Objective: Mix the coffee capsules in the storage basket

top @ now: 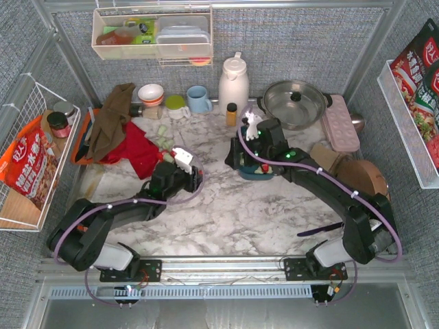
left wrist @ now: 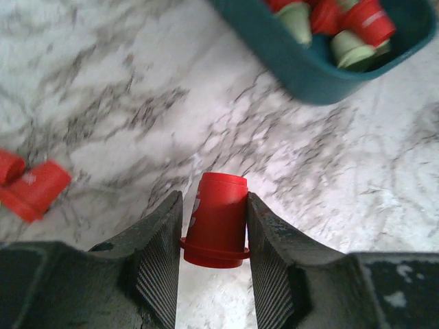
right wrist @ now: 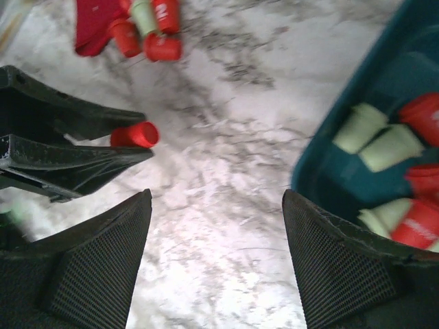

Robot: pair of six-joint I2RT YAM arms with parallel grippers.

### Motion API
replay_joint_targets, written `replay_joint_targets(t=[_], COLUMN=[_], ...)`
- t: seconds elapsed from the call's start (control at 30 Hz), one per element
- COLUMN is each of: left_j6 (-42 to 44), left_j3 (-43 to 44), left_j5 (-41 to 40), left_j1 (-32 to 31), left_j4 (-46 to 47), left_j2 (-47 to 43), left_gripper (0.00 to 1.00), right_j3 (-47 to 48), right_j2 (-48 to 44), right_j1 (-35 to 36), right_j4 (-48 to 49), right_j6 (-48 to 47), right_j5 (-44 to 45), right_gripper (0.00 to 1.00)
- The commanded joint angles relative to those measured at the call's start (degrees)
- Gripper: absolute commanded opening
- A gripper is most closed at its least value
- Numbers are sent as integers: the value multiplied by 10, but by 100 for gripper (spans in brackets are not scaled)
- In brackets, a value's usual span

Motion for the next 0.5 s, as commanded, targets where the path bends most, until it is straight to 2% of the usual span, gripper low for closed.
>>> replay_joint_targets(t=[0.0,0.2,0.47], left_j6=[54,81,77], left_j3=[-29,-52,-46], left_j5=[69,95,99], left_j1=[-21,-59,-75], left_j4=[157,251,282], left_j2=[-29,-41,-49], left_gripper=[33,33,33], right_j3=[-17,-38,-74], right_j2=[-11,-19,-20], right_j1=[19,36,42], right_j4=[48,85,143], right_j6=[59,104,160], right_j5=[-71,-102,-141], right_gripper=[80,72,66])
